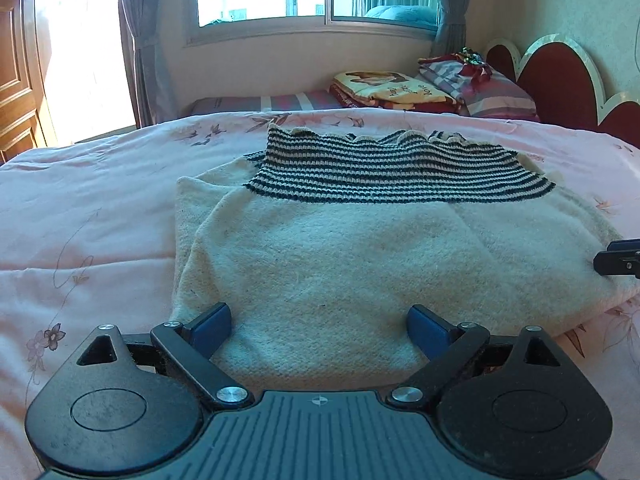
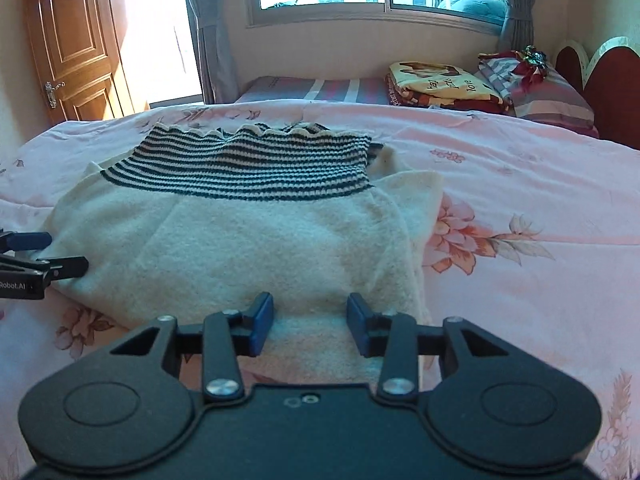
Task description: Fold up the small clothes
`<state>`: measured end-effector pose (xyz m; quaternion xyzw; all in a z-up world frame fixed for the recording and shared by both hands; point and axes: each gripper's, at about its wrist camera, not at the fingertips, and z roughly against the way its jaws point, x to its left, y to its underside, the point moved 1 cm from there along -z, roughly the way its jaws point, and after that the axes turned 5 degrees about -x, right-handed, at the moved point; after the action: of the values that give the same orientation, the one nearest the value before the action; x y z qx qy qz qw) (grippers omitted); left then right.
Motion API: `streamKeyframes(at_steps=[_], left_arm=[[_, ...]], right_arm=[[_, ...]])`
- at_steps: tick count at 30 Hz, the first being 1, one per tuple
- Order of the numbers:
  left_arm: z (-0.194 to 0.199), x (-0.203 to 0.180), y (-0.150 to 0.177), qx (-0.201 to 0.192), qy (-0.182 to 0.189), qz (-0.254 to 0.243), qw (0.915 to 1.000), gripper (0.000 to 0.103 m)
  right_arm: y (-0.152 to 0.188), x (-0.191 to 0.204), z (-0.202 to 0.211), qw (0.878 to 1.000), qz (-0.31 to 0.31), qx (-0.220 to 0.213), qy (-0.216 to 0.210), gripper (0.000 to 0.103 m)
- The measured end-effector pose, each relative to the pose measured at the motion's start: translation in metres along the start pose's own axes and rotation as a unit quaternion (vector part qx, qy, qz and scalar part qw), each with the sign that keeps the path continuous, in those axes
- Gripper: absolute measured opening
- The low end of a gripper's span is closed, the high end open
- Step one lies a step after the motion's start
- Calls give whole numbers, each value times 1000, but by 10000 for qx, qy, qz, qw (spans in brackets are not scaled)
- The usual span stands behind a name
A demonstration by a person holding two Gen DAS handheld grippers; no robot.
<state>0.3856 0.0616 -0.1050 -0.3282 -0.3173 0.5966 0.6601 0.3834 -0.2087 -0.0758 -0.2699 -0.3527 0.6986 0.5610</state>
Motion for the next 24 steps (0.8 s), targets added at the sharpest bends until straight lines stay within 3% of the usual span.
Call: streamKeyframes(at_steps=[11, 14, 19, 24], left_arm=[[11, 12, -4, 64, -89, 153, 9998, 95], [34, 33, -1, -124, -150, 596, 9980, 95], [50, 59, 18, 50, -155, 1596, 9870, 95], [31, 61, 34, 324, 299, 2432, 9690, 94]], right_arm=[[-3, -1, 3, 10000, 10, 0, 36, 40], [-5, -6, 16, 9998, -106, -190, 32, 40], [-5, -10, 22, 9993, -247, -269, 0, 40], [-5, 3, 14, 9992, -252, -224, -217, 38]])
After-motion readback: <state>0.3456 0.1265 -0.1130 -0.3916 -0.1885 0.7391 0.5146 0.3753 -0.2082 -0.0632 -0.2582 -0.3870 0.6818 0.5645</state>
